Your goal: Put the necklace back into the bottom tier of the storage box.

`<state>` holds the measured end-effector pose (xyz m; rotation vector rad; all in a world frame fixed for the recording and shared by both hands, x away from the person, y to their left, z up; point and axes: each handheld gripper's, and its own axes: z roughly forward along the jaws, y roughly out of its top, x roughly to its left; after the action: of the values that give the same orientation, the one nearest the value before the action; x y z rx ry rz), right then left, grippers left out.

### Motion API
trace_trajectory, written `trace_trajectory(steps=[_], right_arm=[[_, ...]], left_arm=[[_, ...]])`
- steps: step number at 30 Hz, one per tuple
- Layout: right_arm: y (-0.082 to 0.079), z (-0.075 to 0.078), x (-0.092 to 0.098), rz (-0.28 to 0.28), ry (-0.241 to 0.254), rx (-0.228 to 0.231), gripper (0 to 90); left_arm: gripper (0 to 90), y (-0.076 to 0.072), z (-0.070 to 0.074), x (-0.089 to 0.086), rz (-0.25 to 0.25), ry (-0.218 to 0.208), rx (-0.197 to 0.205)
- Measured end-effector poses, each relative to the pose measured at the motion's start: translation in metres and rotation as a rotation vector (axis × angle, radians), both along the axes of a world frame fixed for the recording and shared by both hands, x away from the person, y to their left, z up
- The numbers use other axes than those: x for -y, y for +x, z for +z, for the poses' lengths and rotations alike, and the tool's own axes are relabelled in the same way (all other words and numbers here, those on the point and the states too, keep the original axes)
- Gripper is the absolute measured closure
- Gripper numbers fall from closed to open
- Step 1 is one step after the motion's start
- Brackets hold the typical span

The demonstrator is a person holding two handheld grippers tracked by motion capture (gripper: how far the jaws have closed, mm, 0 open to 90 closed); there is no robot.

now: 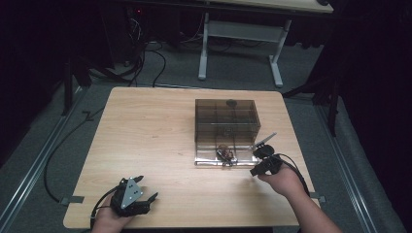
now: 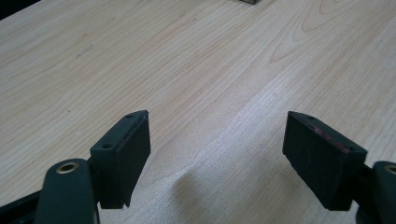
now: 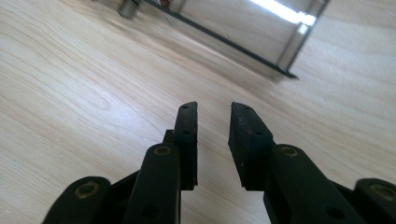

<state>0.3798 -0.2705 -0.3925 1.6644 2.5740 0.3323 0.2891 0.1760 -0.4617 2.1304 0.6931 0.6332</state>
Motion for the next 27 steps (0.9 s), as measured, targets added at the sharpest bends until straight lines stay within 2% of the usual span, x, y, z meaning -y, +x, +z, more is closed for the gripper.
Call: trace_trajectory(steps=[8, 13, 21, 27], right_arm=[[-0.017, -0.009, 0.018, -0.049, 0.041, 0.057, 70.9], [-0.024, -0.014, 0.019, -0.047, 0.025, 0.098, 69.1], [-0.045, -0.022, 0.019, -0.053, 0.053, 0.273, 61.0], [-0.058, -0.03, 0.023, -0.087, 0.11, 0.382, 57.1]], left_arm=[[23.5, 0.0, 0.0, 0.0, 0.003, -0.002, 0.0], [23.5, 0.0, 0.0, 0.0, 0.005, 0.0, 0.003], [23.6, -0.001, 0.0, -0.001, 0.001, -0.005, 0.008], [23.6, -0.001, 0.0, -0.001, 0.006, -0.012, 0.009]])
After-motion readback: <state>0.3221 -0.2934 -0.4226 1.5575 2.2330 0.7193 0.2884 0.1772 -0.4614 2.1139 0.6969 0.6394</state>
